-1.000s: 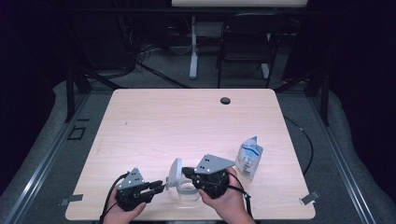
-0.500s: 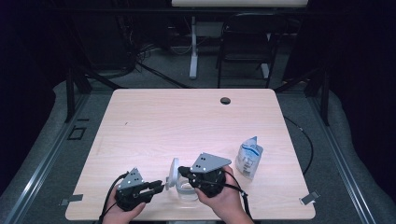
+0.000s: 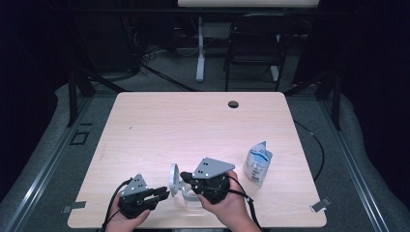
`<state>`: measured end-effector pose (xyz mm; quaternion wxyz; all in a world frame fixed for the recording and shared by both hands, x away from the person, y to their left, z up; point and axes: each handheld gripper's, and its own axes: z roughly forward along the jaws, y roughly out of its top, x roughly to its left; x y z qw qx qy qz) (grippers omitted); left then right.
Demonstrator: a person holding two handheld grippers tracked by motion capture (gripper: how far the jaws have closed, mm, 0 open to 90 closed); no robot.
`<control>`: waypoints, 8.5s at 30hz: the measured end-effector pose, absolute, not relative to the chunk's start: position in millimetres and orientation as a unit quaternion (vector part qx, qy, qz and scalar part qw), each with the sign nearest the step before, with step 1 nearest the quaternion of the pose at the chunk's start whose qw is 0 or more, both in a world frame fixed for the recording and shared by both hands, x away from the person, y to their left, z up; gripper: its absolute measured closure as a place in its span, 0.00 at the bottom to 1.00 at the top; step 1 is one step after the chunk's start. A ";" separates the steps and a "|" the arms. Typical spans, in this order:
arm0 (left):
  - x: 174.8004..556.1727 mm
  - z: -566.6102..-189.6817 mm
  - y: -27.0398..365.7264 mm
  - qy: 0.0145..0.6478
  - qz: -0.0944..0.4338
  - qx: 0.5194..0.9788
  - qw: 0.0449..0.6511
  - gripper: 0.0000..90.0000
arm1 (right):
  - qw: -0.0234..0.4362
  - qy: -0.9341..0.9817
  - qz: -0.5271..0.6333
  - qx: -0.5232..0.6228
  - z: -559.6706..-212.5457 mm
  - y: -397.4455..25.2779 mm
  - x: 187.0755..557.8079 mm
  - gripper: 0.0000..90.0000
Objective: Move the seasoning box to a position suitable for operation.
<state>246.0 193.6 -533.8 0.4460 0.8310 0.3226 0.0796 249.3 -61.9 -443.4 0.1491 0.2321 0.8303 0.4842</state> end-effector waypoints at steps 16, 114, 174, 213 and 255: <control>246.9 -534.7 197.2 0.327 0.084 0.828 0.448 0.84 | 0.162 0.825 0.484 0.244 -447.1 -74.0 248.1 0.99; 254.3 -539.7 223.0 0.365 0.088 0.809 0.451 0.75 | 0.262 0.732 0.407 0.479 -487.8 -236.8 274.0 0.50; 255.5 -541.3 224.3 0.372 0.087 0.808 0.449 0.74 | 0.216 0.779 0.465 0.361 -482.6 -226.9 254.4 0.97; 257.0 -545.2 226.0 0.377 0.089 0.808 0.444 0.73 | 0.225 0.766 0.430 0.422 -540.8 -208.7 252.5 0.43; 258.5 -547.2 228.2 0.379 0.089 0.810 0.438 0.73 | 0.243 0.770 0.408 0.426 -576.9 -194.8 264.8 0.42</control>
